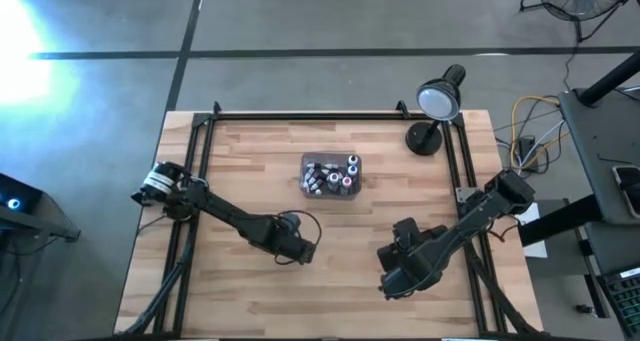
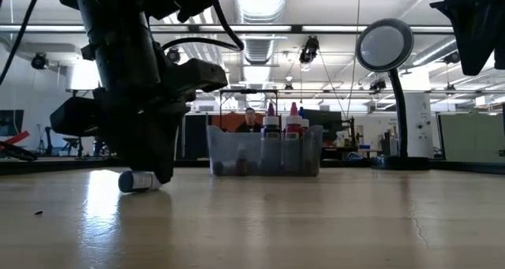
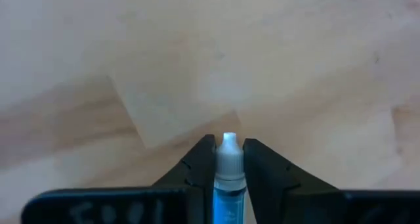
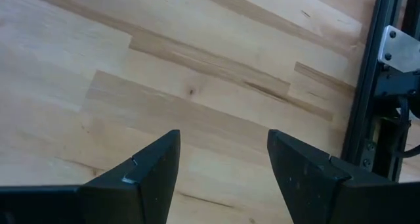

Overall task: Pick & Place food coloring
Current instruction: Put the small blue food coloring bottle into the bin

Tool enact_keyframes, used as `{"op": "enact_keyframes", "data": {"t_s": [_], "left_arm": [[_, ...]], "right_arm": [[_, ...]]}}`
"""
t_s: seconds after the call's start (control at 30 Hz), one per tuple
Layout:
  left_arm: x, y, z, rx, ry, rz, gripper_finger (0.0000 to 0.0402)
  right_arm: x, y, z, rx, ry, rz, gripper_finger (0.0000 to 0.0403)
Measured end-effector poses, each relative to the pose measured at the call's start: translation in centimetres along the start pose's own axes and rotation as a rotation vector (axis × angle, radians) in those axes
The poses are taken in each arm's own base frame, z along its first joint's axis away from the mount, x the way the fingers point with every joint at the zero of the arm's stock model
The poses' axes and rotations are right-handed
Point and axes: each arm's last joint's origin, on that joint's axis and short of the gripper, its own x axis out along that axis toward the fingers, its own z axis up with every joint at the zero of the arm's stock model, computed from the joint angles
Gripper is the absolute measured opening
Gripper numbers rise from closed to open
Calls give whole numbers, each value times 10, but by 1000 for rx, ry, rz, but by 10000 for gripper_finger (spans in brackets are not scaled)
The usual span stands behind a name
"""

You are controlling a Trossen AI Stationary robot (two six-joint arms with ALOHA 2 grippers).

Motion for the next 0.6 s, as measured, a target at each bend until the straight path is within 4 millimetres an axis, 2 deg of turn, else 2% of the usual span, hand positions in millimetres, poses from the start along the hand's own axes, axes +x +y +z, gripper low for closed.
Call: {"op": "enact_keyframes", "data": {"t_s": [0.17,0.3,0.37,0.47,0.6], "left_arm": [[-2,1,4,72,-12,17,37],[-14,-2,14,155,-77,31,35],[-33,-10,26,172,-165,-2,35],[-72,-21,48,221,-346,-65,35],[-108,-27,87,244,-605,-43,34]], "right_arm": [[2,0,-1,34,-2,-3,224],[3,0,-1,56,-2,-3,224],[3,0,-1,58,-2,-3,224],[3,0,-1,82,-8,-1,224],[3,0,-1,109,-6,1,224]]}}
